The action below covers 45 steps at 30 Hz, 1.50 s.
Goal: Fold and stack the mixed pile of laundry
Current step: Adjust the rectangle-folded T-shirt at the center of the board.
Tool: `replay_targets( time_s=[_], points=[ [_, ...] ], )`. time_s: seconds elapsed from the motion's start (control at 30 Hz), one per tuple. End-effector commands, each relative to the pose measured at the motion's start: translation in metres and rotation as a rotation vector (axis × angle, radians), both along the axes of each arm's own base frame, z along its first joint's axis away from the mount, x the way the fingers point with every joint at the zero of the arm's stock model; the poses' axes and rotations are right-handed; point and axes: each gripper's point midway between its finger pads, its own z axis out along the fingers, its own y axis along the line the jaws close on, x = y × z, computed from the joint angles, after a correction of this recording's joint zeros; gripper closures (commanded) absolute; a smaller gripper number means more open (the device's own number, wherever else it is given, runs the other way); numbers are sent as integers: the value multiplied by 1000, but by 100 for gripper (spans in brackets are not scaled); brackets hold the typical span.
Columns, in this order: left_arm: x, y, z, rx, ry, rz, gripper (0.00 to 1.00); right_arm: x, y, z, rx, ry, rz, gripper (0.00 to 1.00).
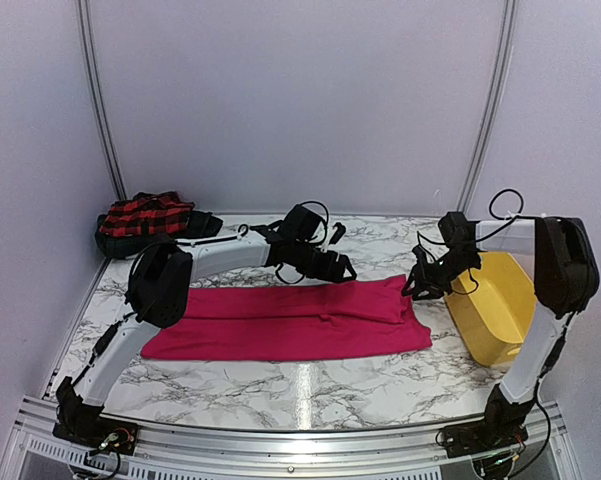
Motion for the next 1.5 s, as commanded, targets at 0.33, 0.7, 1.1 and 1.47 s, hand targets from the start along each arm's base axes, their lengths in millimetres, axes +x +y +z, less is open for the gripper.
replay_targets(
  time_s=[0.33, 0.7, 1.1, 1.47],
  points=[
    [-2, -26, 4, -100, 23, -19, 30, 24, 9, -3, 61, -33, -21, 79],
    [-2, -35, 26, -170, 4, -44, 67, 22, 9, 17, 67, -69, -4, 100],
    [21, 10, 82, -139, -126, 64, 15, -22, 47, 51, 187, -116, 164, 100],
    [5, 59, 120, -68, -270, 125, 1, -79, 45, 8, 7, -21, 228, 98]
  ],
)
